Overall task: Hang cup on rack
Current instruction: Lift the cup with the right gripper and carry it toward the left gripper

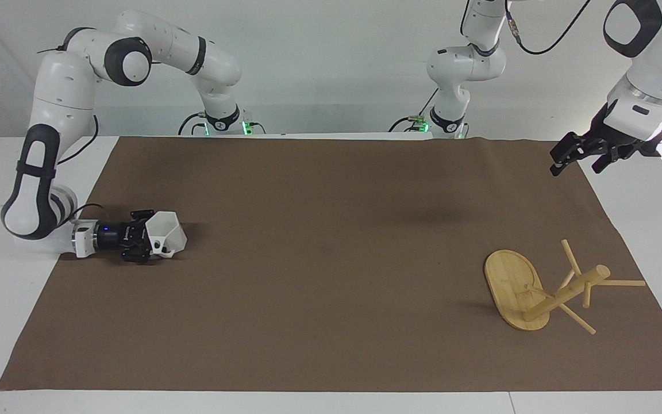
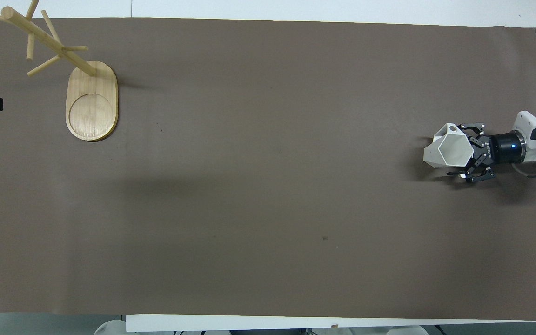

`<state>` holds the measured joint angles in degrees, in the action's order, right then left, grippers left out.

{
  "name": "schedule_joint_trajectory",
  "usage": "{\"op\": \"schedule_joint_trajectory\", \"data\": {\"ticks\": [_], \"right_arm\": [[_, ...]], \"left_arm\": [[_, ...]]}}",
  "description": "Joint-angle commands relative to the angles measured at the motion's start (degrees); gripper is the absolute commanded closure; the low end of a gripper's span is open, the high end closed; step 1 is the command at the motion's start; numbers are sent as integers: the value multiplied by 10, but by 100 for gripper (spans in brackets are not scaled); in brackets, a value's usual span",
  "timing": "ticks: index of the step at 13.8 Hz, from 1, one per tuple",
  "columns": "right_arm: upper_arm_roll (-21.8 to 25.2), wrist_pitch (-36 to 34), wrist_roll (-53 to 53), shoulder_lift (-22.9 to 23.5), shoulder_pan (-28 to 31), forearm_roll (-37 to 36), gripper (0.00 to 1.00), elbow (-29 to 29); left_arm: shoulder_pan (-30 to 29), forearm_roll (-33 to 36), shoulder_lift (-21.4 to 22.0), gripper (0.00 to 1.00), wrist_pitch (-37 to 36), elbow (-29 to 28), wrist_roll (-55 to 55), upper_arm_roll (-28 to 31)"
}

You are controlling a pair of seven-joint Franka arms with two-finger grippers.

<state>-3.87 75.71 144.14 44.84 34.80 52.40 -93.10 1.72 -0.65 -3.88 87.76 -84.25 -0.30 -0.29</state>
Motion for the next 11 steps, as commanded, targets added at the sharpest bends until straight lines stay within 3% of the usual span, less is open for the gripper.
{"op": "schedule_joint_trajectory", "data": {"ticks": [1,9,11], "right_arm": [[-1,15,14,-24,-3,0,1,-24],[-1,20,15,-30,-25,1,2,-28],[-1,22,14,-30,-37,2,18,-28]], "left_arm": [[-4,12,11,0,-2,-11,6,-3],[-4,12,11,0,-2,-10,6,-3],[-4,12,11,0,-2,-10,6,-3]]}}
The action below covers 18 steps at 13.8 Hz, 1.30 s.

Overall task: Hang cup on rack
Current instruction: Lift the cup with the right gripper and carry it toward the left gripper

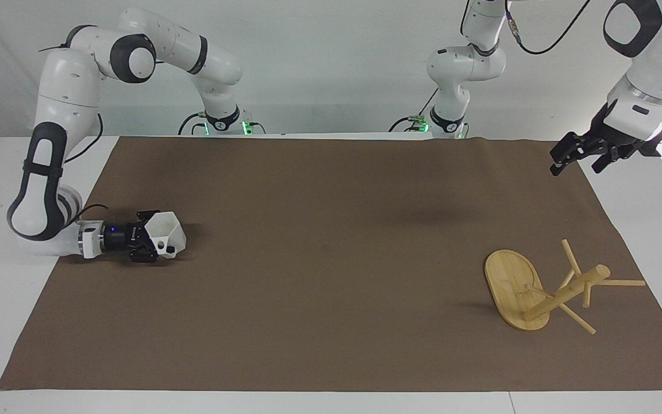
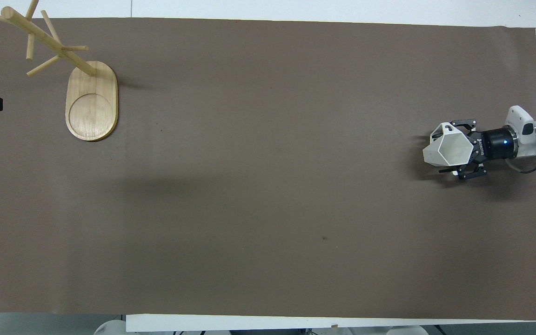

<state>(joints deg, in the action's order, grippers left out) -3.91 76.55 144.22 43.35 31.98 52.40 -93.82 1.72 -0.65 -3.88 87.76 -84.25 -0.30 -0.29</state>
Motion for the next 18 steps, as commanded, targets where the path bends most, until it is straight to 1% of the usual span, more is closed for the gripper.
{"op": "schedule_joint_trajectory", "data": {"ticks": [1,2,3,4,6,7,8,9,11,13,15,16,18], "right_arm": [[0,14,12,-15,-10,4,37,-20],[0,14,11,-15,-14,5,53,-21],[0,14,10,-15,-18,8,64,-20],[-1,14,7,-17,-24,9,68,-19],[-1,17,-12,-67,-79,14,69,-27],[-1,38,-50,-99,-106,40,68,-39],[-1,67,-100,-132,-146,75,68,-62],[-1,90,-128,-149,-181,122,68,-78],[-1,155,-158,-163,-249,219,68,-91],[-1,198,-187,-163,-300,282,68,-92],[-1,238,-192,-162,-335,300,68,-92],[-1,260,-192,-162,-355,309,68,-92],[-1,302,-192,-161,-397,353,68,-93]], "left_arm": [[-4,12,11,0,-2,-11,6,-3],[-4,12,11,0,-2,-10,6,-3],[-4,12,11,0,-3,-11,6,-3],[-4,12,11,0,-5,-11,6,-3],[-4,12,11,0,-2,-11,6,-3],[-4,12,11,0,-3,-11,6,-3],[-4,12,11,0,-3,-10,6,-3],[-5,12,11,0,-3,-11,6,-3],[-5,12,11,0,-4,-10,4,-3],[0,12,11,0,-2,-12,2,-3],[6,12,19,0,9,-30,-12,-6],[28,12,22,0,26,-40,-63,-7],[81,13,47,0,75,-96,-206,-7]]}}
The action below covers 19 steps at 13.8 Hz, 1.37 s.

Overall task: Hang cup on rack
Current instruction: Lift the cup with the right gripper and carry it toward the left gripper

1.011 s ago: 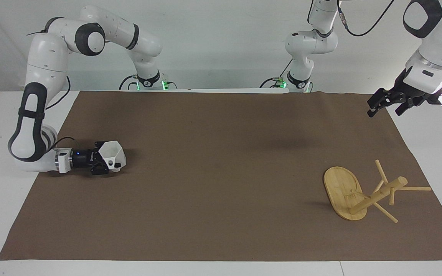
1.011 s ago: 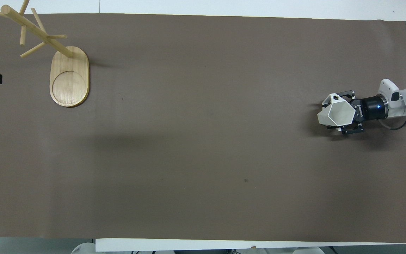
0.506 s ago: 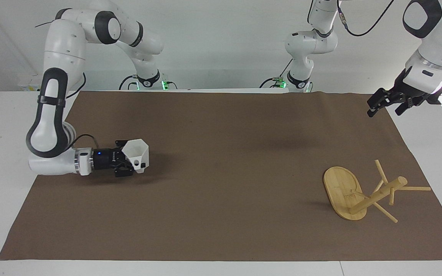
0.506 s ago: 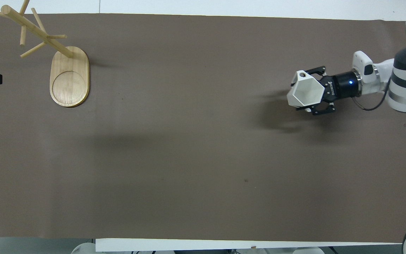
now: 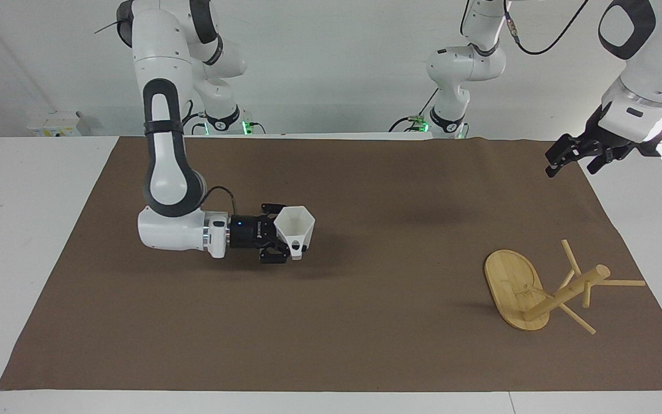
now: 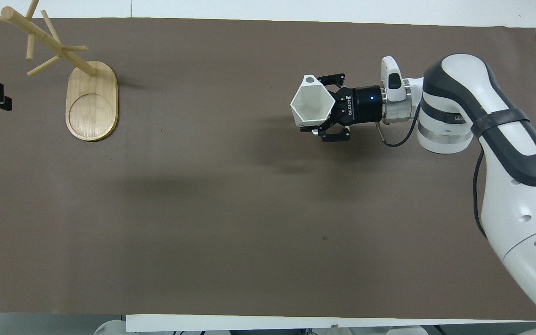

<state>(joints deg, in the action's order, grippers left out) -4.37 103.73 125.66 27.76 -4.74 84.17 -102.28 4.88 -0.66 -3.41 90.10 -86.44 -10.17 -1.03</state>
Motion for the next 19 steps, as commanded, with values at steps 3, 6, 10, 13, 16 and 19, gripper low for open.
{"op": "schedule_joint_trajectory", "data": {"ticks": [3,6,10,13,16,19], "right_arm": [[3,125,-5,-6,-87,80,68,-9],[3,166,-3,-5,-120,114,68,-13],[3,185,-1,-7,-137,132,68,-14],[3,191,-1,-7,-141,133,67,-14],[3,195,-3,-7,-142,133,67,-14],[3,196,-4,-7,-142,133,67,-13]], "left_arm": [[142,13,61,0,91,-126,-264,0],[215,12,30,0,152,-123,-383,0],[253,12,-33,0,231,-113,-436,-1],[261,7,-69,0,251,-85,-436,-2],[282,6,-87,0,273,-76,-457,-2],[296,6,-105,1,285,-65,-463,-2]]}}
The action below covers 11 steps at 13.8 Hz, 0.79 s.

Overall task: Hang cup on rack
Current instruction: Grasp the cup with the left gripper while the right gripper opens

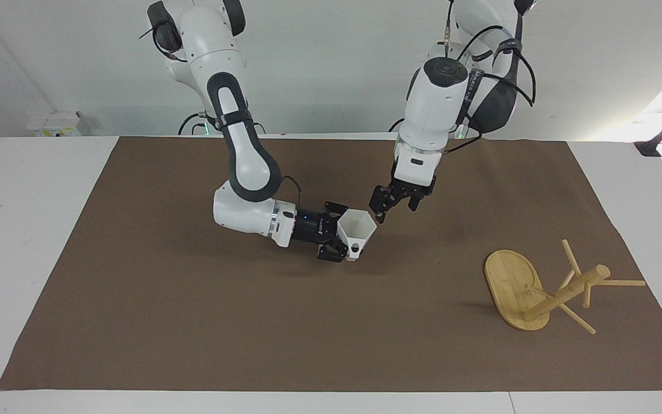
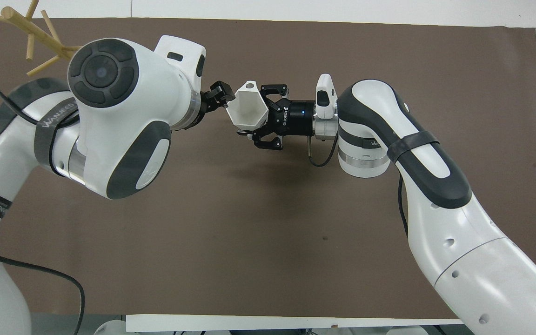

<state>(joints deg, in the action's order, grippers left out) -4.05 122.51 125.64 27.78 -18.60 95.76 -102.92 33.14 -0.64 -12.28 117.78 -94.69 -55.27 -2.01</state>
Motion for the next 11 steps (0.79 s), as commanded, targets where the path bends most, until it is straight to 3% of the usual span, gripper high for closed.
{"op": "schedule_joint_trajectory", "data": {"ticks": [1,2,4,5,6,7,8,11], "right_arm": [[0,14,-5,-6,-3,17,66,-7],[0,16,-6,-6,-4,17,66,-7],[0,20,-6,-6,-10,18,66,-7],[0,26,-6,-6,-10,18,66,-6],[0,29,-7,-6,-10,19,66,-5],[0,30,-7,-6,-12,22,66,-5],[0,30,-7,-5,-13,23,66,-5],[0,31,-7,-5,-13,24,66,-5]], "left_arm": [[15,6,-20,2,15,17,-12,8],[15,6,-24,6,19,17,-12,7],[15,6,-34,26,27,17,-10,6],[18,6,-40,30,37,17,-10,6],[31,6,-48,47,39,19,-11,7],[33,5,-52,89,42,19,-10,6],[32,-1,-53,100,44,19,-10,6],[32,-14,-53,100,48,19,-10,7]]}}
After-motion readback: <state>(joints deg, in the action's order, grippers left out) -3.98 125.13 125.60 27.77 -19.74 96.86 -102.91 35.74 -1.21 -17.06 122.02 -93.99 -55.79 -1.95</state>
